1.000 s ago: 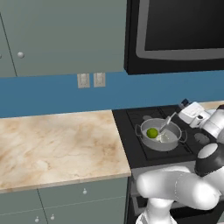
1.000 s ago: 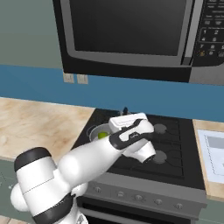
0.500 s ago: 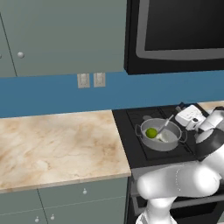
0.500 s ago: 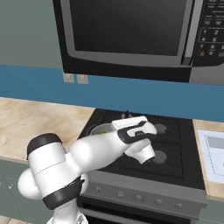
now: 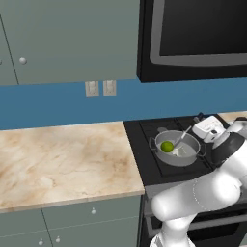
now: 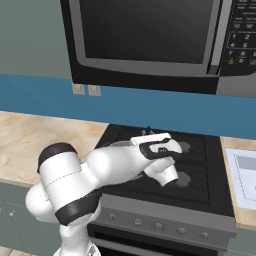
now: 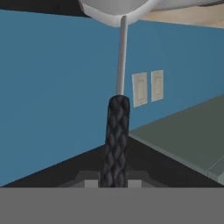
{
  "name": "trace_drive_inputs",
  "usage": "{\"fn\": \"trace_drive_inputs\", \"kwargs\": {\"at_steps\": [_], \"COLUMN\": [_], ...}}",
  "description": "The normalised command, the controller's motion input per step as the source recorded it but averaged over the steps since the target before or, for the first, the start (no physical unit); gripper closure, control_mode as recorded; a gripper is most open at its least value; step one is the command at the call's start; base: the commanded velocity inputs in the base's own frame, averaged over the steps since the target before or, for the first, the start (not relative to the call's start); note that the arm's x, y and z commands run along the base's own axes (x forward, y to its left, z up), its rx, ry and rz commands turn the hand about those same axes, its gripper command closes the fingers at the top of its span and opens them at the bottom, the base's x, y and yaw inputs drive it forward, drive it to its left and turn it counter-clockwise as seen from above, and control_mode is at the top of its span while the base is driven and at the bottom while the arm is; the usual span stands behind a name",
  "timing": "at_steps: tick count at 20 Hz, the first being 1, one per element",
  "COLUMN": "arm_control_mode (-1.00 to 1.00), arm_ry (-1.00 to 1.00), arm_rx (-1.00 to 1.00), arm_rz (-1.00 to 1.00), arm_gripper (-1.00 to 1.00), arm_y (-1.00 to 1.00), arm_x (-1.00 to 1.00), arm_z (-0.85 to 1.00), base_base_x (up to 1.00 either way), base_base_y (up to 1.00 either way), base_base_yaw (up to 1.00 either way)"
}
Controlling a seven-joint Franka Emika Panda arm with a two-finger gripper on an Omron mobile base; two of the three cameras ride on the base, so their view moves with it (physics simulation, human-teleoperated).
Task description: Put the garlic and lime in the pot. Retrieve the spatula and lightly stir the vegetables in the pot.
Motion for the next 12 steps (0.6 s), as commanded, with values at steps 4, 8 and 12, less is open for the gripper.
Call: {"fn": "trace_drive_inputs", "kwargs": {"at_steps": [4, 8, 12], "arm_control_mode": [-1.0, -1.0, -1.0], "arm_ry": [0.07, 0.07, 0.04], "arm_rx": [0.0, 0.0, 0.0], "arm_rz": [-0.07, -0.07, -0.06], "arm_gripper": [1.0, 1.0, 1.0], "arm_y": [0.06, 0.12, 0.19], "arm_x": [0.0, 0.0, 0.0], "arm_z": [-0.04, 0.0, 0.0], "base_base_x": [0.0, 0.0, 0.0], "base_base_y": [0.0, 0.0, 0.0], "base_base_yaw": [0.0, 0.0, 0.0]}}
